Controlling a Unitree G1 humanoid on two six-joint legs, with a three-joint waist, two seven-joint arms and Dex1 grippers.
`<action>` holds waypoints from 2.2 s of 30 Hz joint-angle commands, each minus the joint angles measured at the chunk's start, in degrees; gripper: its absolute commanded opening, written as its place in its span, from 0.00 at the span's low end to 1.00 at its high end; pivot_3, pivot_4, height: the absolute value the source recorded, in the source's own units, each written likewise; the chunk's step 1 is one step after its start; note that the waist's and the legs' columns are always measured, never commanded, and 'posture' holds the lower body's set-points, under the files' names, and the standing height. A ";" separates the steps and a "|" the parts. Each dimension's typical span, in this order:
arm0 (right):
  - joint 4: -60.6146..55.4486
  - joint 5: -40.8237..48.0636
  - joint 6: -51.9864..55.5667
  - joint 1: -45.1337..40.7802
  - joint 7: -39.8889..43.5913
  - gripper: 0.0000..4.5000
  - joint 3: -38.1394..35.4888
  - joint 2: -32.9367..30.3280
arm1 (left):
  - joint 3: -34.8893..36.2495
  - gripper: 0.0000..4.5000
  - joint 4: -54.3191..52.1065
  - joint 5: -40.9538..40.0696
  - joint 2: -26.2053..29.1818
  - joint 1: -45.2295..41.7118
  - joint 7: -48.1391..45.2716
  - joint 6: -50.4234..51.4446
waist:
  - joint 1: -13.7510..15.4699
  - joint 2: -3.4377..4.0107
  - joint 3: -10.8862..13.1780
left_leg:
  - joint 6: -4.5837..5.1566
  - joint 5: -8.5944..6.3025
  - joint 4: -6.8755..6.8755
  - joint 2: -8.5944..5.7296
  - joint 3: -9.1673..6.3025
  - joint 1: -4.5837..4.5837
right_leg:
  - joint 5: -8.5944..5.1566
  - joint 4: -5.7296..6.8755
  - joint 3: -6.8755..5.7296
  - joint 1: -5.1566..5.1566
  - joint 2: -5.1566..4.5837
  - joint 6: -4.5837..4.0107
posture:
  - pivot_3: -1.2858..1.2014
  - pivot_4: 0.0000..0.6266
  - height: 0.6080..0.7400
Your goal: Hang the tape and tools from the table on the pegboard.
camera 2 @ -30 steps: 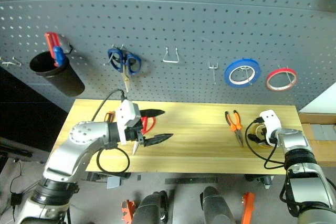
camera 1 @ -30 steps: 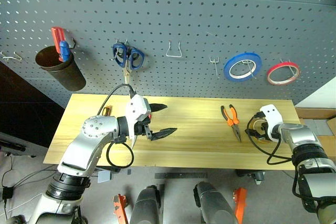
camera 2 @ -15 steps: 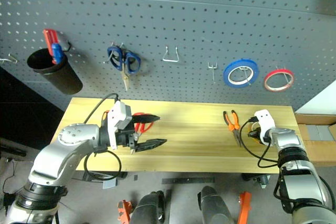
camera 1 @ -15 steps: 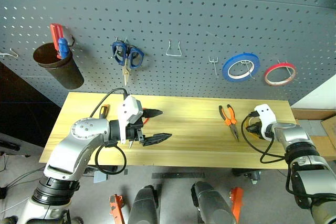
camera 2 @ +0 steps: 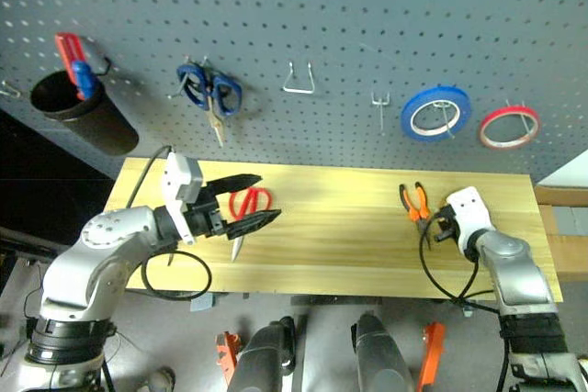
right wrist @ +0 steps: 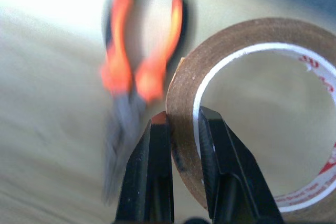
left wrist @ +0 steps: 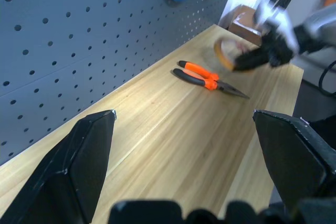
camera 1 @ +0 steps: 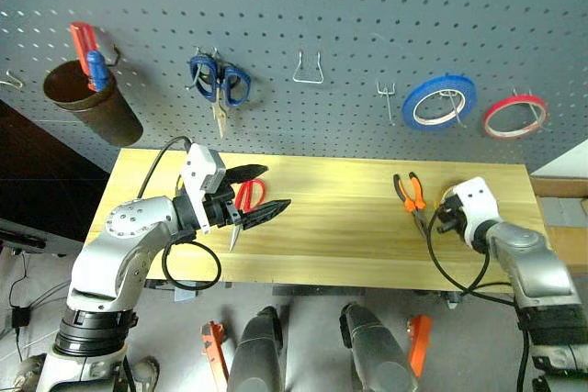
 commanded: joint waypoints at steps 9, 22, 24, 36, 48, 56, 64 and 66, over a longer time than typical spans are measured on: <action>-34.53 -15.48 -5.36 2.70 -12.46 0.03 24.11 5.64 | 1.75 1.00 0.59 0.13 -2.58 -2.93 2.34 -4.60 | -0.16 -0.04 0.05 | -0.30 0.20 0.11 -0.06 -0.01 -0.71 | 0.01 0.14 0.00 -0.85 -0.04 0.02 | 0.48 0.63 1.00; -22.35 -17.70 -16.03 -5.11 -11.29 0.03 23.95 9.34 | 1.66 1.00 0.17 0.89 -2.55 -2.37 3.21 -5.50 | -0.20 -0.19 0.14 | -0.31 0.21 0.04 -0.01 0.01 -0.70 | 0.02 0.10 -0.19 -0.85 -0.04 0.01 | 0.49 0.62 1.00; -17.81 -17.43 -18.07 -6.62 -11.52 0.03 23.76 10.79 | 1.53 1.00 0.42 0.87 -2.84 -2.86 3.36 -5.49 | -0.28 -0.24 0.17 | -0.24 0.18 0.06 0.00 0.00 -0.69 | 0.04 0.14 -0.17 -0.85 -0.04 -0.02 | 0.49 0.62 1.00; -8.64 -16.91 -23.97 -6.39 -10.45 0.24 21.44 13.93 | 1.53 1.00 0.33 0.65 -3.38 -3.11 3.04 -6.96 | -0.11 -0.31 0.24 | -0.23 0.19 0.02 0.01 -0.06 -0.71 | 0.05 0.23 -0.87 -0.85 -0.24 -0.04 | 0.49 0.61 1.00; -20.14 -14.35 -6.45 10.84 -7.77 0.99 15.96 15.69 | -2.18 1.00 4.65 5.63 -0.70 -2.17 -3.28 -12.42 | -0.07 -0.40 0.30 | -0.27 0.29 0.05 -0.05 -0.09 -0.66 | 0.05 0.49 -1.02 -0.84 -0.33 -0.07 | 0.48 0.61 1.00; 3.88 -9.74 4.67 -8.03 -11.40 0.99 4.32 19.02 | -4.59 1.00 6.29 5.87 -1.05 -4.34 -6.55 -12.77 | -0.32 -0.54 0.60 | -0.32 0.71 0.01 -0.05 -0.12 -0.62 | 0.31 0.62 -1.05 -0.89 -0.19 -0.25 | 0.48 0.61 1.00; 27.53 -7.43 -1.35 -17.70 -14.94 0.99 -0.08 17.34 | -2.94 1.00 7.03 6.18 -0.22 -4.34 -6.50 -13.20 | -0.26 -0.53 0.64 | -0.29 0.67 -0.11 -0.06 0.03 -0.74 | 0.32 0.50 -1.08 -1.05 -0.31 -0.30 | 0.49 0.61 1.00; 30.57 -7.49 -2.87 -18.68 -15.03 0.99 0.29 16.81 | -2.67 1.00 6.94 6.13 -0.04 -4.20 -6.37 -13.18 | -0.26 -0.53 0.64 | -0.27 0.66 -0.11 -0.06 0.06 -0.74 | 0.32 0.50 -1.06 -1.08 -0.35 -0.30 | 0.49 0.61 1.00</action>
